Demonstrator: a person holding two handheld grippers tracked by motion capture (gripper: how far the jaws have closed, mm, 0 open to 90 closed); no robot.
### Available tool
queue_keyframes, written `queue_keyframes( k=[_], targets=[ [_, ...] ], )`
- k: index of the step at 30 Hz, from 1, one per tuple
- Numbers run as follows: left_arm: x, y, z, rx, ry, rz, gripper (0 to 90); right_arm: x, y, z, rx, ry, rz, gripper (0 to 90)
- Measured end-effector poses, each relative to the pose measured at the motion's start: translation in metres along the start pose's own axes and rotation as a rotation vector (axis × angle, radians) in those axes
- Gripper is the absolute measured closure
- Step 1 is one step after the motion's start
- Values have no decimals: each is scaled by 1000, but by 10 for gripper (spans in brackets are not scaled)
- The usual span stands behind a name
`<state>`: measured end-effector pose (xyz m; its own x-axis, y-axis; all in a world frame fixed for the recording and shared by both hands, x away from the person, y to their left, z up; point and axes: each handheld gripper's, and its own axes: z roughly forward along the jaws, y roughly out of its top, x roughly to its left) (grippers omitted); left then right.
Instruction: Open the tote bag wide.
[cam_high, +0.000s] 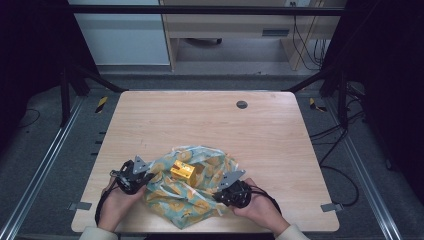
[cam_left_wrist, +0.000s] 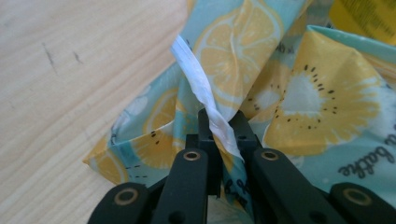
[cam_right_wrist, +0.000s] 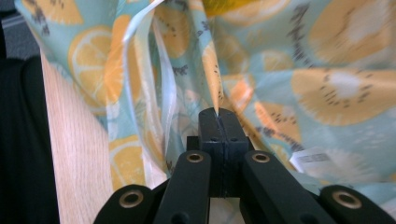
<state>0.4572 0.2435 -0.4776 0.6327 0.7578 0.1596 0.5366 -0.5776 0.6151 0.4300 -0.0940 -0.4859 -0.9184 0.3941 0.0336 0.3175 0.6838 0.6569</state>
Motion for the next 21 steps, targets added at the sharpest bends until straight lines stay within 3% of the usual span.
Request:
queue_keyframes(
  k=[4, 9, 21],
  targets=[
    [2, -3, 4, 36, -22, -4, 882, 3, -3, 4, 19, 10, -4, 900],
    [4, -4, 6, 46, -25, -15, 890, 3, -4, 5, 22, 22, 9, 900],
    [6, -4, 5, 49, 6, -23, 891, 4, -4, 5, 20, 28, 4, 900]
  ],
)
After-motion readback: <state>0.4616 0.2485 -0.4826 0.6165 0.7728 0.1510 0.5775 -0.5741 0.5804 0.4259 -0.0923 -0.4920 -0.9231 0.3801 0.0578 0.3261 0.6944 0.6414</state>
